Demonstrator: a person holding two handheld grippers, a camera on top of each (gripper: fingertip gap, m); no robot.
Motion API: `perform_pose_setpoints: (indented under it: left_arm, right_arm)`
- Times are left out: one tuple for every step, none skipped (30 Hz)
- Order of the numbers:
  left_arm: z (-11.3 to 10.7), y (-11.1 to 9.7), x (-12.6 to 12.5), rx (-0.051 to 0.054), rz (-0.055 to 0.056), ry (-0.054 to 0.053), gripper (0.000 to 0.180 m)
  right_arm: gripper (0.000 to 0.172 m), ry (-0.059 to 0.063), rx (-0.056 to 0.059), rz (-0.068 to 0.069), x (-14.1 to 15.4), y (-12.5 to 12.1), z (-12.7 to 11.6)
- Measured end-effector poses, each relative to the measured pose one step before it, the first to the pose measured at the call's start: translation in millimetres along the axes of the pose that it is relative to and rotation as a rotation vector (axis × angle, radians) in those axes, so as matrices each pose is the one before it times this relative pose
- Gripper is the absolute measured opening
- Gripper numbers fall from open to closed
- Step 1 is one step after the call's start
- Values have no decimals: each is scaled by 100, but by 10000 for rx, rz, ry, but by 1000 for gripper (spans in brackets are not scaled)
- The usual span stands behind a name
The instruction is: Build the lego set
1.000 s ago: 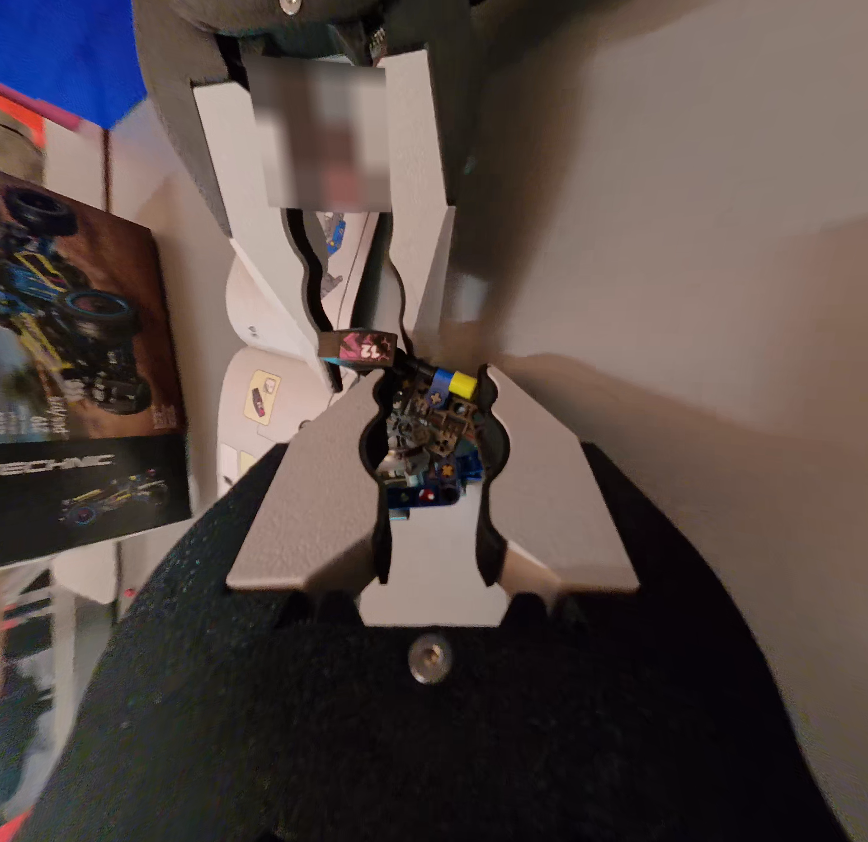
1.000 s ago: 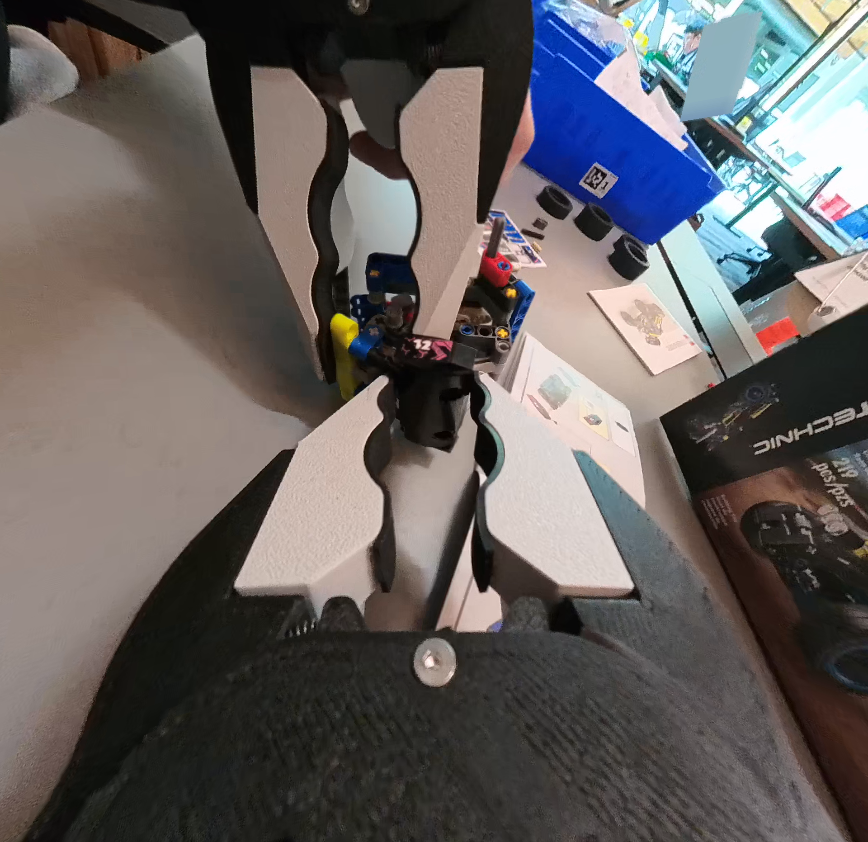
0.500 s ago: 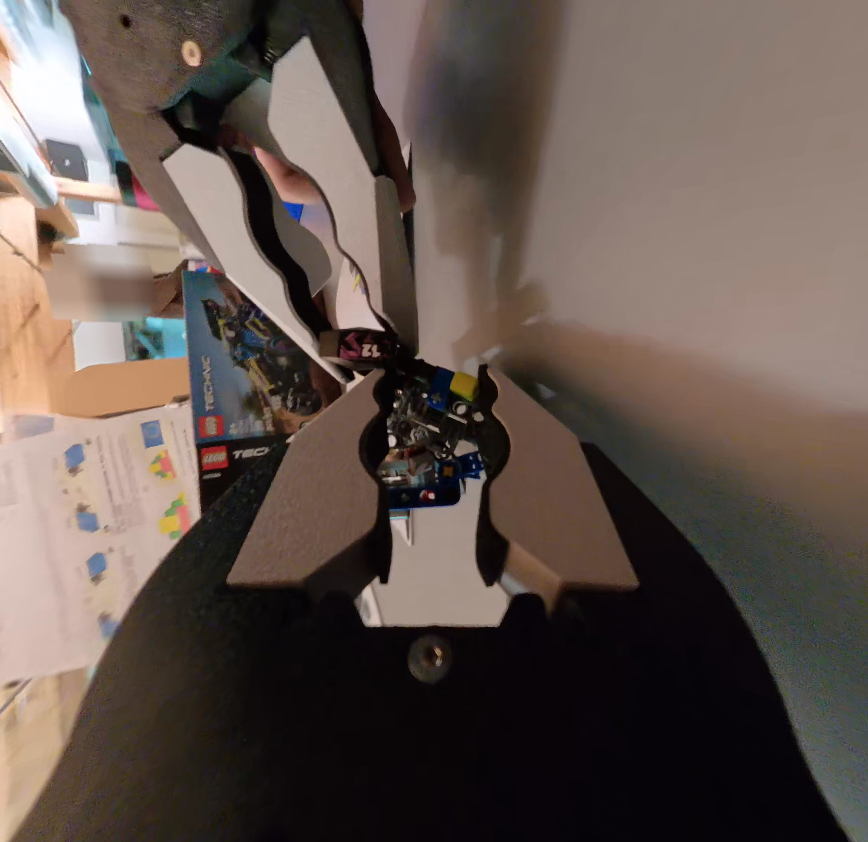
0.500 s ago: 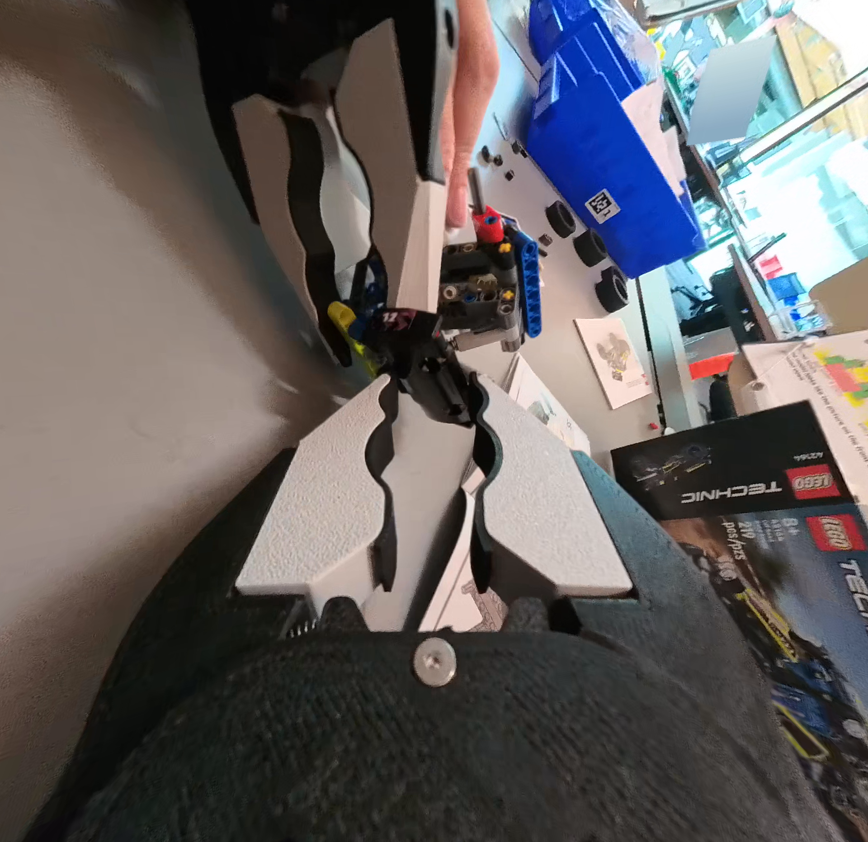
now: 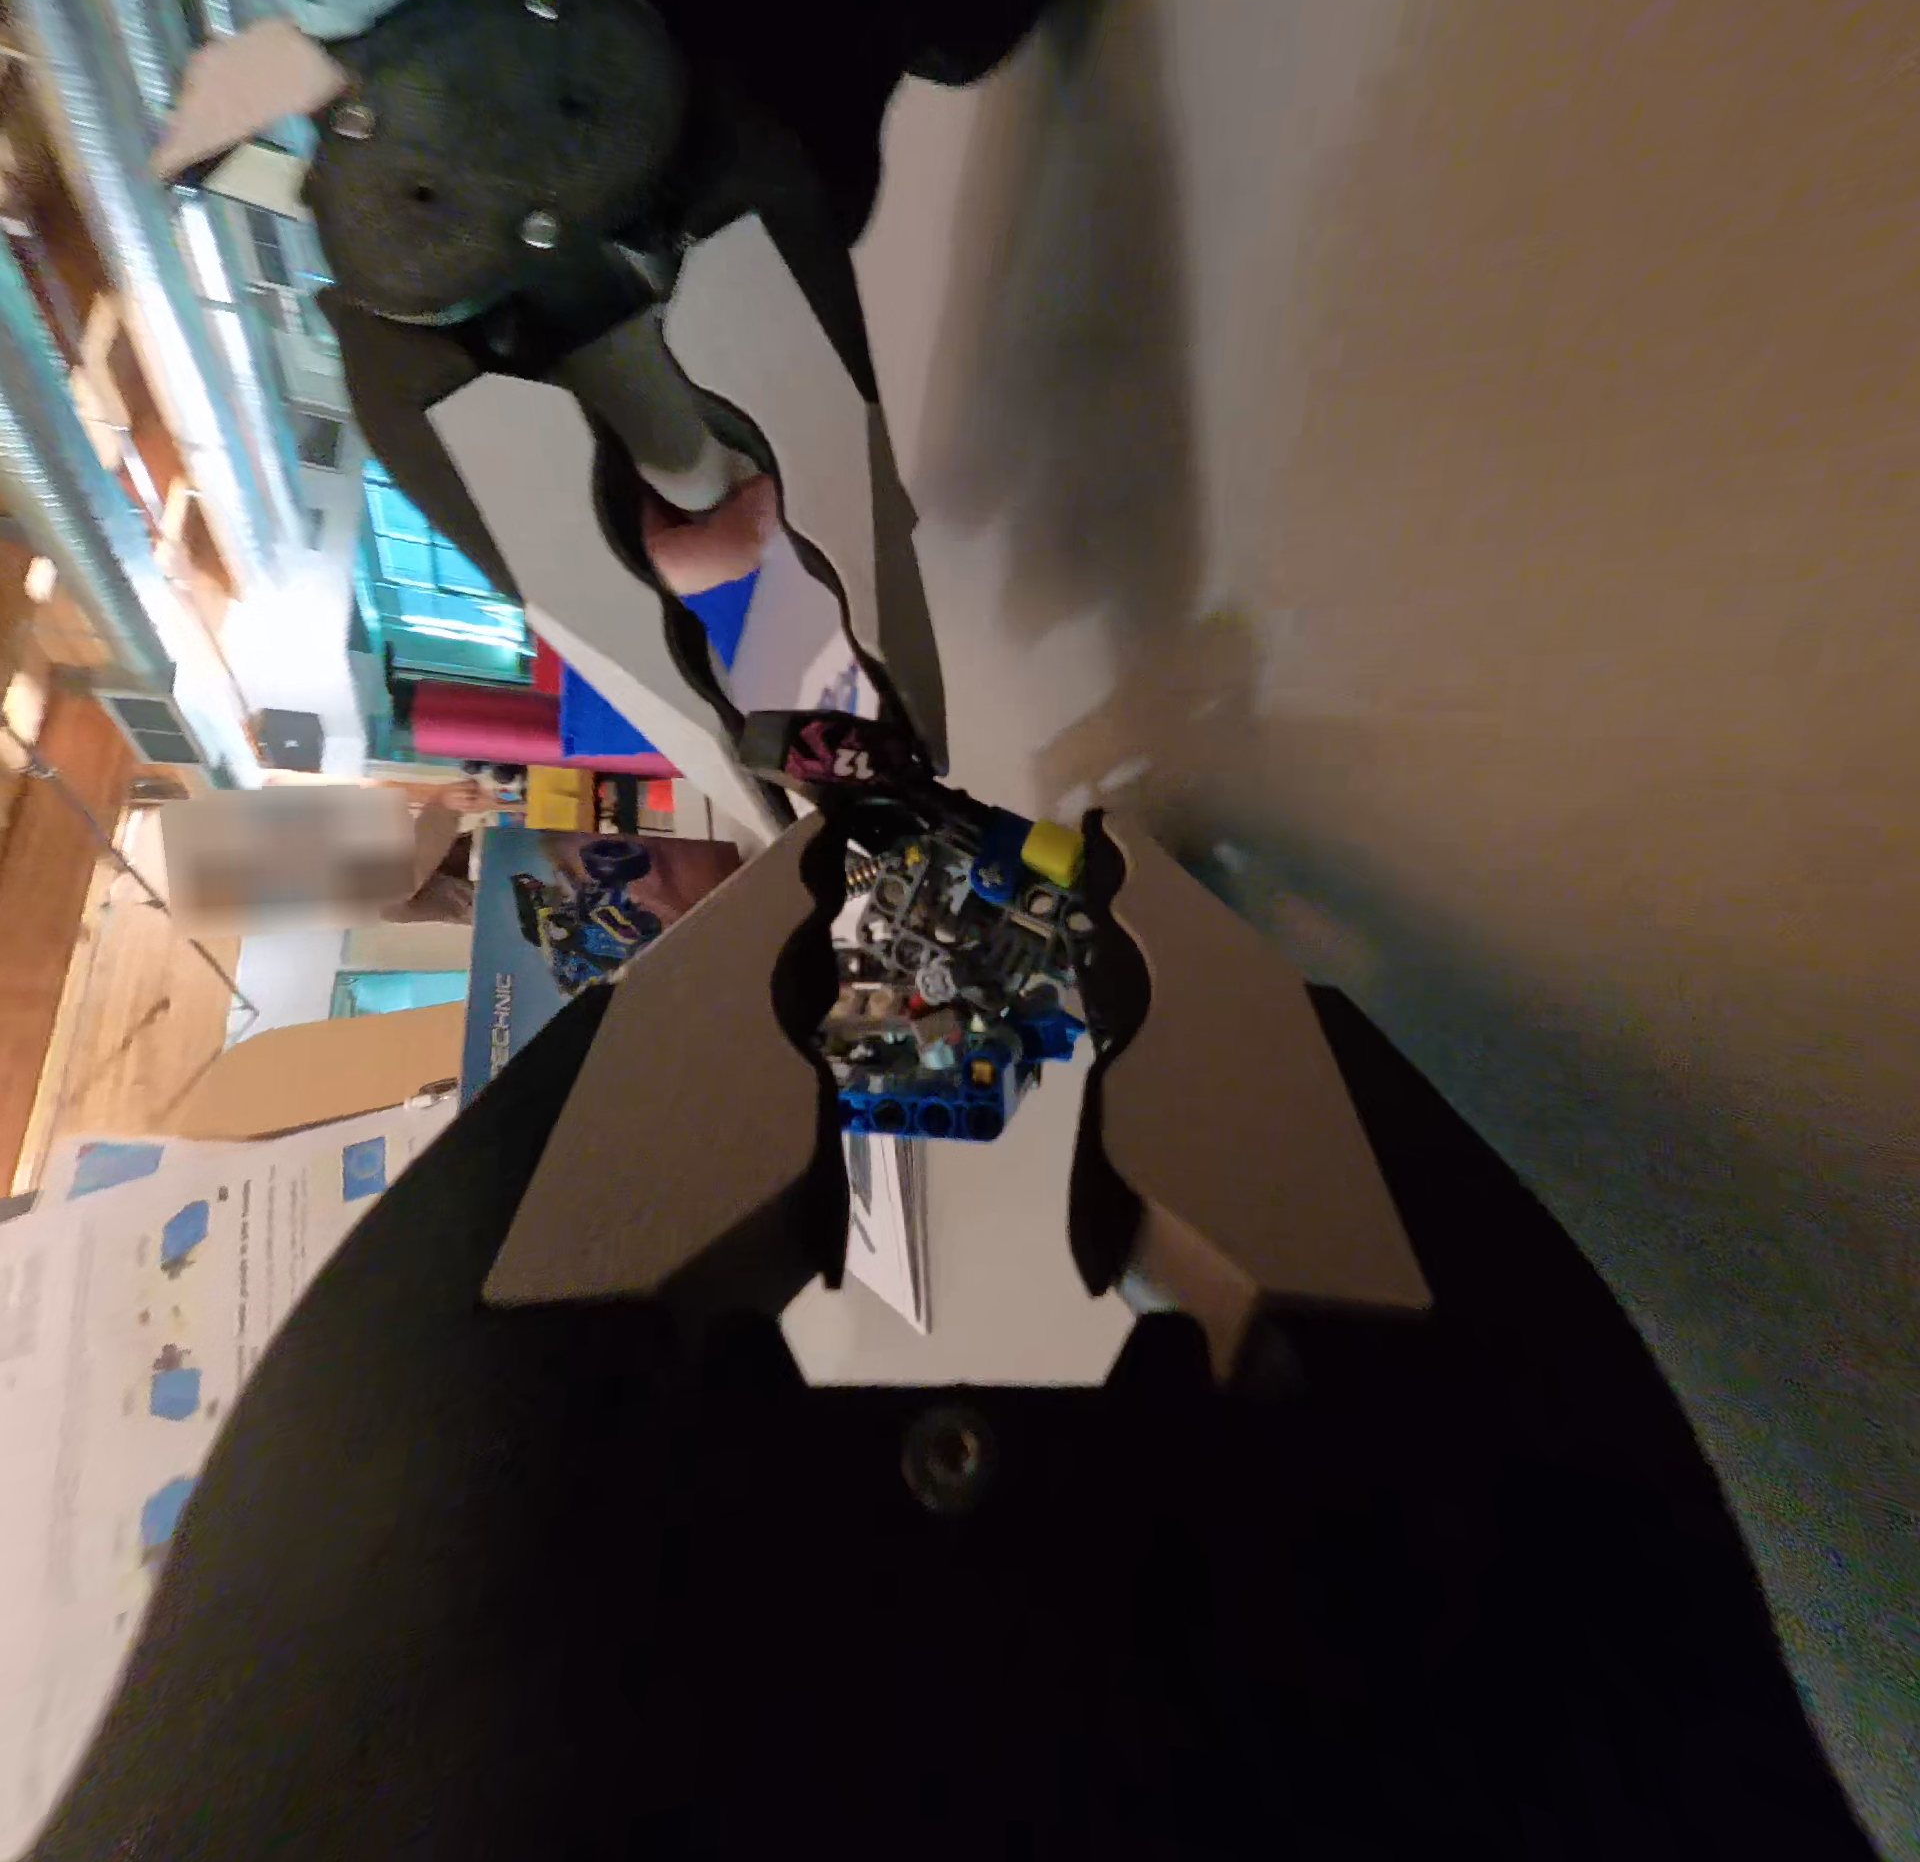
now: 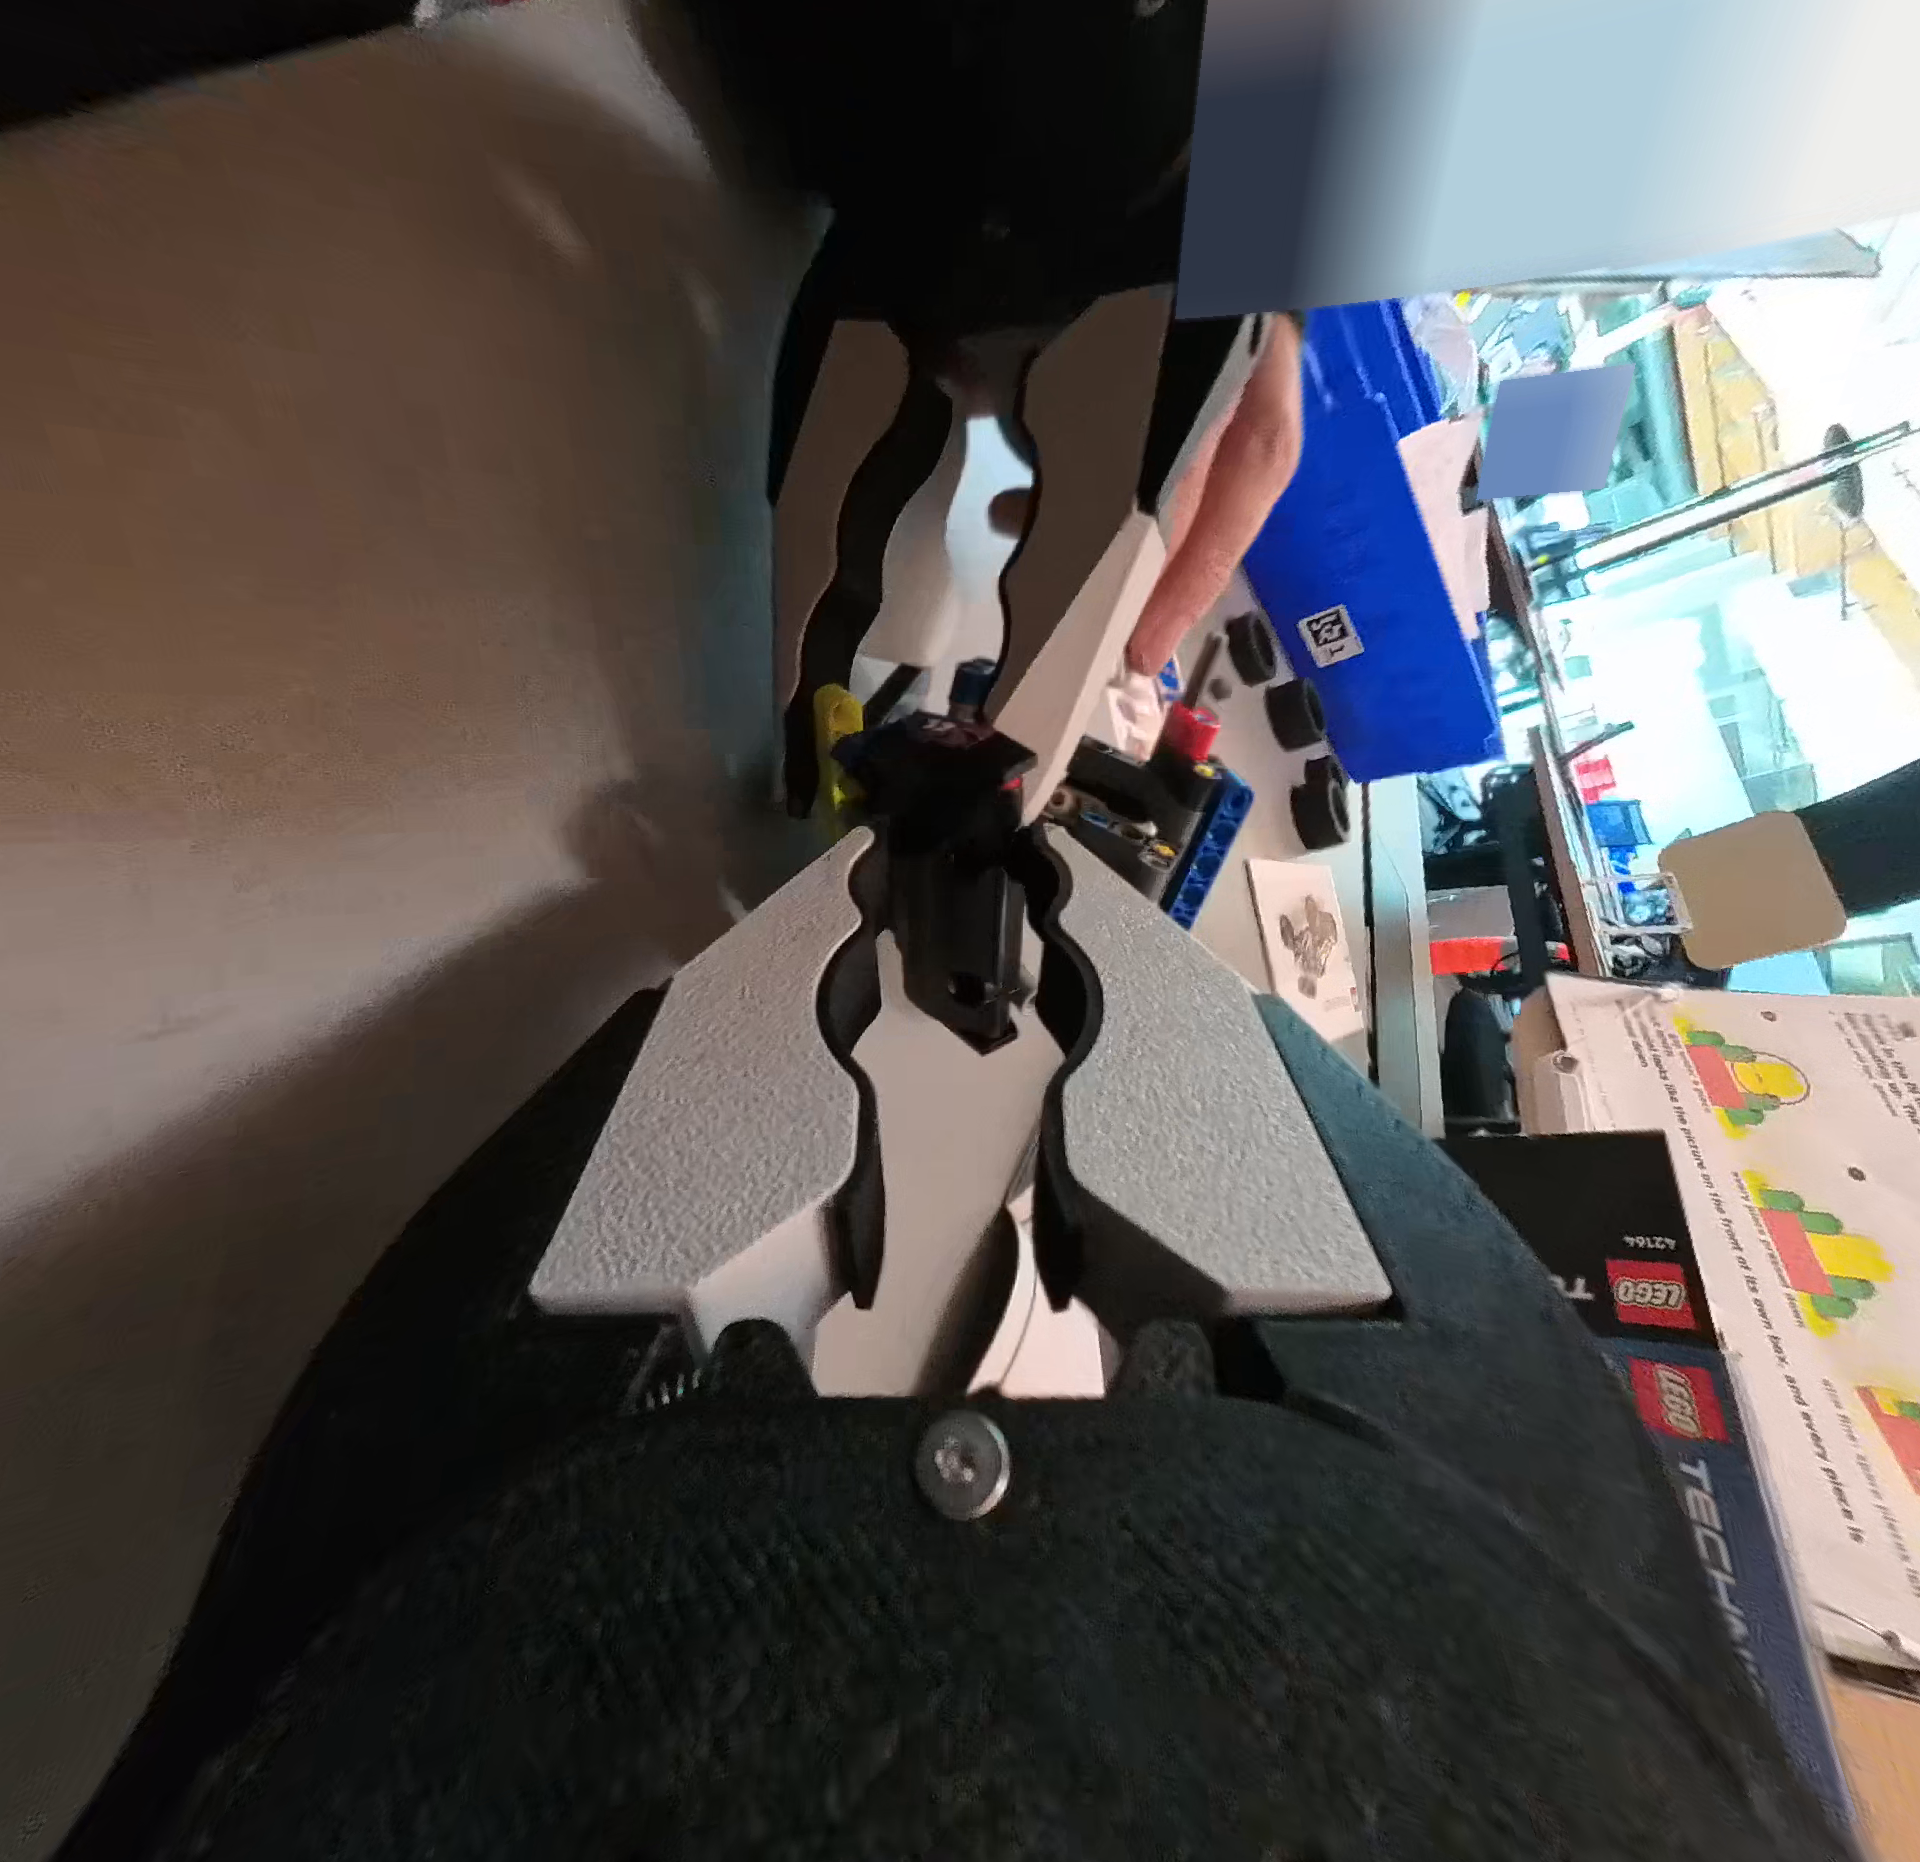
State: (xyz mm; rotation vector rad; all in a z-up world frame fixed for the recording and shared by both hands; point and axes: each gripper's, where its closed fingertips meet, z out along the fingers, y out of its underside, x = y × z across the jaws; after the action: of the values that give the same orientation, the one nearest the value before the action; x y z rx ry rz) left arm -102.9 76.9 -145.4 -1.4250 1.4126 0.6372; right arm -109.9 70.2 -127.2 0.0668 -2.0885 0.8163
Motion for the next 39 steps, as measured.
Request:
perform_pose_setpoints:
  left_arm:
    - [-301,-162,-159,145,-152,-314,44]
    - [-296,-126,-62,71,-110,-198,44]
    - [-290,-106,-31,48,-67,-131,45]
    - [-264,-63,-60,55,-33,-113,46]
    - [-220,-53,0,76,-107,-16,46]
    - [-171,-21,47,45,-147,109,46]
    - [-158,31,65,-34,-48,179,47]
    - [-99,120,124,-112,0,253,47]
    - [-82,214,86,-192,42,250,47]
    - [-75,121,-60,-124,-165,204,49]
    - [-125,-82,82,65,-568,424,47]
    - [-258,-427,-81,365,-900,447,48]
    - [-391,-849,-600,755,-1055,143,53]
    - [-453,-986,-689,960,-1042,91,53]
    - [-486,-641,-773,746,-899,-1,48]
    - [-522,-196,-1080,337,-697,-314,45]
    - [-612,-8,-819,100,-309,-247,46]
    - [-750,-87,-550,78,-90,-181,46]
    - [-783,-12,-558,-7,-13,-276,45]
    - [-708,339,-534,-226,-17,-352,43]
    - [-516,694,-303,-422,-189,-280,42]
    - [-274,848,12,-479,-451,-162,41]
    - [-65,815,389,-433,-598,17,43]
    - [92,833,593,-440,-577,115,44]
    - [207,849,224,-482,-409,-146,44]
    - [282,804,-136,-481,-100,-342,45]
    - [340,662,-190,-413,183,-305,50]
    - [398,486,-595,-313,275,-498,51]
    - [441,433,-736,-242,293,-517,50]
    - [484,387,-430,-174,232,-255,50]
    - [451,263,-331,-118,30,-140,55]
    - [358,161,-561,-84,-62,-268,55]
    - [320,118,-582,-6,1,-245,53]
    - [337,138,-665,-7,-16,-276,49]
    - [341,244,-631,-125,-41,-245,44]
    - [334,178,-356,-139,-82,-39,43]
    - [312,30,-245,-43,-115,63,43]
    - [232,-23,-302,21,-54,83,39]
    - [183,14,-100,24,-53,279,27]
  right_arm:
    - [23,89,249,114,123,-351,-9]
    - [23,65,181,122,76,-258,81]
    - [24,38,158,101,22,-262,110]
    - [24,57,67,91,65,-167,126]
    - [24,30,19,57,38,-156,103]
    - [24,-11,11,82,-2,-150,125]
    - [24,-22,11,117,-6,-61,134]
    - [24,-9,23,103,-25,28,148]
    - [24,6,-23,101,-18,189,141]
    - [24,61,-71,145,86,307,132]
    - [24,11,-145,243,39,447,163]
    - [24,-36,11,316,-11,233,163]
    - [24,-5,274,419,88,-190,128]
    - [24,15,265,506,166,-220,173]
    - [24,-13,183,479,189,-91,163]
    - [24,32,55,350,278,86,133]
    - [24,63,-66,266,339,267,70]
    - [24,90,-76,249,373,305,5]
    - [24,112,-2,231,389,173,-42]
    - [24,127,22,241,401,102,-52]
    - [23,90,-1,302,351,99,1]
    - [23,107,-10,367,387,11,27]
    - [23,135,-12,458,460,-34,122]
    - [23,107,-30,524,429,-45,212]
    - [23,105,17,512,388,-215,220]
    - [23,178,-35,674,492,-154,292]
    - [23,88,-96,793,407,-63,352]
    - [20,2,70,754,237,-314,288]
    - [18,47,0,833,294,-148,304]
    - [17,141,13,818,450,-157,291]
    - [15,76,190,596,268,-354,197]
    - [14,114,71,514,332,-118,166]
    - [14,101,54,454,355,-117,147]
    - [14,90,158,276,272,-246,82]
    - [13,86,68,260,252,-84,116]
    - [13,66,6,321,250,-58,125]
    - [13,108,29,216,292,-75,105]
    - [13,100,17,141,290,-17,55]
    - [15,-6,-84,177,204,136,57]
